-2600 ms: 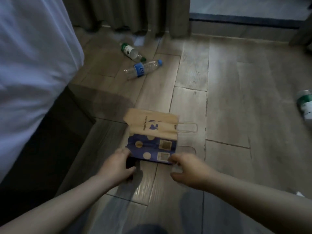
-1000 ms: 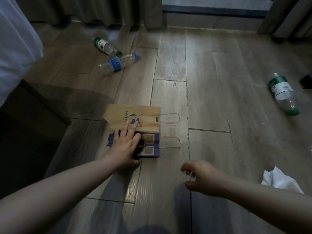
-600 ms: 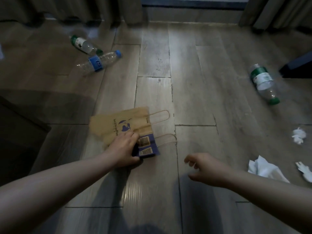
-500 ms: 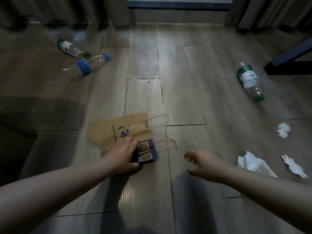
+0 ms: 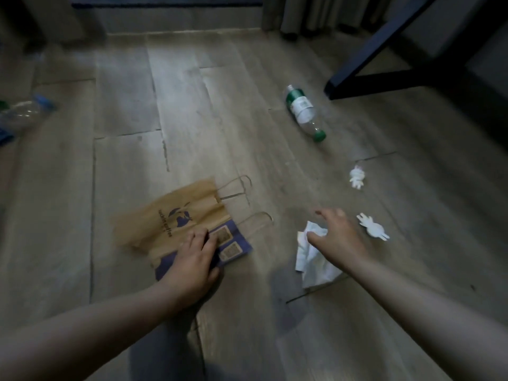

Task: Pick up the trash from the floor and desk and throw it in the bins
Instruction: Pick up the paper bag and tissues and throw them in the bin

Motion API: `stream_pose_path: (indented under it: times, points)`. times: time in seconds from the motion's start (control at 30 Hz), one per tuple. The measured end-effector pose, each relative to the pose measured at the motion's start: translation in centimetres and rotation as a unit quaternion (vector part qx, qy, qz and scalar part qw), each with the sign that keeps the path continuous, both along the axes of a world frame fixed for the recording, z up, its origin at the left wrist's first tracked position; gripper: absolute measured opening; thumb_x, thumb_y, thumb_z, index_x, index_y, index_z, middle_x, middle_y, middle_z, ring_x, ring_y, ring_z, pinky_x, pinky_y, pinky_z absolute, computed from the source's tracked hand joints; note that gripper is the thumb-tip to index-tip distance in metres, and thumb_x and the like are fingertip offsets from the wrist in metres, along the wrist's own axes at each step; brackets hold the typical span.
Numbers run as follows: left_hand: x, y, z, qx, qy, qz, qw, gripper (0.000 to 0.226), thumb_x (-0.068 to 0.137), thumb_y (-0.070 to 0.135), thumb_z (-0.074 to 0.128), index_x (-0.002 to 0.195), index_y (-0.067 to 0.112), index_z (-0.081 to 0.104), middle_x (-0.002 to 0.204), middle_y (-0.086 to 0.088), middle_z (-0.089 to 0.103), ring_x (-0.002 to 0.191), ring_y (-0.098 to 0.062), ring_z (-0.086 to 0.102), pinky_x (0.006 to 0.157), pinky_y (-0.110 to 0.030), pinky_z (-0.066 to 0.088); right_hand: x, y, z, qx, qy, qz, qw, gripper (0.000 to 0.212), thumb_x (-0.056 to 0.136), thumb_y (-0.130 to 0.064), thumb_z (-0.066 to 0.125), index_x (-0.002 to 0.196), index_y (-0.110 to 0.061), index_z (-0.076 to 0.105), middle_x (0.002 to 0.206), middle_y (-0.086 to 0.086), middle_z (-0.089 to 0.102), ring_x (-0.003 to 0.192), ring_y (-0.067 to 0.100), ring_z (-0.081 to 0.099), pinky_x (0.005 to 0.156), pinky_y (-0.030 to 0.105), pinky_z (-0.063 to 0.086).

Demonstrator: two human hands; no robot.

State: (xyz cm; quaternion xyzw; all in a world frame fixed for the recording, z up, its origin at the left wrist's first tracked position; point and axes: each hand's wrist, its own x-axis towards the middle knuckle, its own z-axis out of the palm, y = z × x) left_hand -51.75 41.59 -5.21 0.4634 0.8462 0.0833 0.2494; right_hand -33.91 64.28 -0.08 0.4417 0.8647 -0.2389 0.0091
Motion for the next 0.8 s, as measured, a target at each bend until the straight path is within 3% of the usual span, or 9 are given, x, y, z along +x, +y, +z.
stream_pose_path:
  times: [0.23,0.5,0.6,0.7,0.8]
  points:
    - [1.6,3.6,-1.2,-0.001,0.017,0.066,0.998,0.075,0.091,0.042,0.052,0.151,0.019,0.013,0.159,-0.007,0.002,0.147,-0.031,-0.002,0.120,-0.049,0.010,5.5,5.2,-1.7,0.019,-0.044,-0.102,0.994,0.056,0.082,-0.034,0.067,0.131,-0.013,0.052,0.133,0.016,0.047,0.125,0.033,0.042,0.100,0.034,0.037]
    - [1.2,6.0,-2.0,-0.004,0.029,0.066,0.997,0.078,0.087,0.044,0.056,0.150,0.020,0.017,0.159,-0.006,0.002,0.146,-0.032,-0.002,0.120,-0.051,0.008,5.5,9.5,-3.2,-0.019,-0.084,-0.158,0.984,0.045,0.078,-0.030,0.065,0.116,-0.006,0.055,0.122,0.022,0.052,0.114,0.036,0.051,0.090,0.036,0.043]
    - [1.5,6.3,-2.3,-0.004,0.034,0.069,0.997,0.079,0.088,0.047,0.054,0.151,0.020,0.013,0.159,-0.005,-0.003,0.146,-0.032,-0.006,0.120,-0.050,0.005,5.7,9.8,-4.1,-0.038,-0.106,-0.172,0.979,0.046,0.078,-0.024,0.064,0.119,-0.005,0.052,0.123,0.024,0.051,0.114,0.037,0.051,0.089,0.036,0.044]
    - [1.8,6.4,-2.6,-0.011,0.047,0.071,0.996,0.081,0.090,0.053,0.048,0.151,0.021,0.008,0.159,-0.005,-0.009,0.146,-0.032,-0.010,0.119,-0.049,0.001,5.6,9.7,-4.7,-0.027,-0.032,-0.124,0.991,0.037,0.080,-0.025,0.065,0.114,-0.012,0.059,0.114,0.016,0.059,0.109,0.031,0.053,0.077,0.030,0.040]
    - [1.9,6.5,-2.8,-0.014,0.058,0.073,0.996,0.081,0.090,0.057,0.044,0.152,0.021,0.008,0.160,-0.006,-0.010,0.146,-0.031,-0.011,0.119,-0.048,0.000,4.9,10.3,-5.1,-0.001,0.044,-0.104,0.994,0.041,0.083,-0.034,0.067,0.118,-0.016,0.062,0.113,0.010,0.060,0.105,0.024,0.056,0.082,0.029,0.041]
